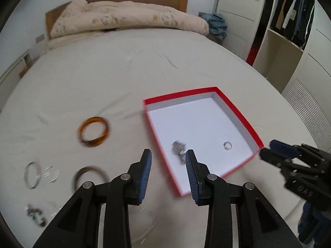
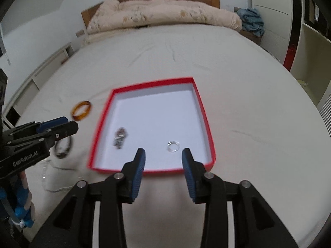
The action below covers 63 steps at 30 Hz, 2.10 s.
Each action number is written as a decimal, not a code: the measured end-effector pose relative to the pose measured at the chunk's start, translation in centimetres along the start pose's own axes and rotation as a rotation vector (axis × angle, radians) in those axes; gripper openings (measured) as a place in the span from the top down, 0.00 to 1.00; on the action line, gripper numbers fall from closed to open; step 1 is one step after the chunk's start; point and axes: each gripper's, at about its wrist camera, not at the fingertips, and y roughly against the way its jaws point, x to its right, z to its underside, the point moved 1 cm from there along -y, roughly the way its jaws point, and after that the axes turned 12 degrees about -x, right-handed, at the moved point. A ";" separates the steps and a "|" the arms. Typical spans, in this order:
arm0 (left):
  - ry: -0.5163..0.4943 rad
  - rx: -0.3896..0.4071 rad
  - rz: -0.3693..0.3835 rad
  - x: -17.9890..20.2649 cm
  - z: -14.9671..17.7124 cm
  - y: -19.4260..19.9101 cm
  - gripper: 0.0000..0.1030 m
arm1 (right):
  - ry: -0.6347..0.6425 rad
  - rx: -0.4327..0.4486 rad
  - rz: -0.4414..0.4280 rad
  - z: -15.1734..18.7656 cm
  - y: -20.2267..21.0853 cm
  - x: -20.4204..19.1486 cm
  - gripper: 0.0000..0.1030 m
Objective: Organize jewelry
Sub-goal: 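Withdraw both tools from the red box and move back toward the jewelry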
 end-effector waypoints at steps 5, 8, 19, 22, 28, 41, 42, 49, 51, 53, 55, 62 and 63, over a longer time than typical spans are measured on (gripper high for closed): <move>0.045 0.021 -0.083 -3.1 3.8 5.3 0.57 | 0.010 0.044 -0.048 2.8 4.8 -2.9 0.66; 0.100 0.041 -0.130 -6.1 7.2 9.0 0.56 | 0.015 0.070 -0.081 4.7 7.3 -4.8 0.66; 0.260 0.165 -0.261 -12.2 18.1 20.2 0.47 | 0.115 0.164 -0.153 11.3 16.0 -13.3 0.66; 0.291 0.199 -0.271 -12.3 20.6 22.4 0.41 | 0.137 0.174 -0.166 13.0 17.3 -15.1 0.66; 0.305 0.242 -0.274 -11.1 24.1 24.5 0.27 | 0.185 0.184 -0.148 17.1 18.7 -18.6 0.66; 0.311 0.289 -0.294 -9.5 27.4 26.5 0.17 | 0.237 0.249 -0.121 20.4 20.9 -21.4 0.56; 0.314 0.290 -0.294 -9.5 27.4 26.5 0.17 | 0.238 0.253 -0.124 20.5 21.0 -21.5 0.56; 0.313 0.310 -0.318 -9.3 27.7 26.7 0.17 | 0.240 0.266 -0.144 20.4 21.0 -21.6 0.55; 0.312 0.315 -0.324 -9.3 27.6 26.6 0.17 | 0.240 0.265 -0.151 20.2 20.8 -21.6 0.55; 0.314 0.319 -0.328 -9.3 27.6 26.6 0.17 | 0.243 0.264 -0.156 20.1 20.6 -21.8 0.55; 0.317 0.320 -0.332 -9.4 27.5 26.4 0.17 | 0.247 0.257 -0.157 19.9 20.4 -21.9 0.55; 0.336 0.293 -0.332 -10.6 27.1 25.3 0.17 | 0.245 0.231 -0.171 19.1 19.0 -21.8 0.55; 0.343 0.283 -0.334 -10.9 27.1 25.1 0.17 | 0.244 0.231 -0.172 19.1 18.9 -21.8 0.55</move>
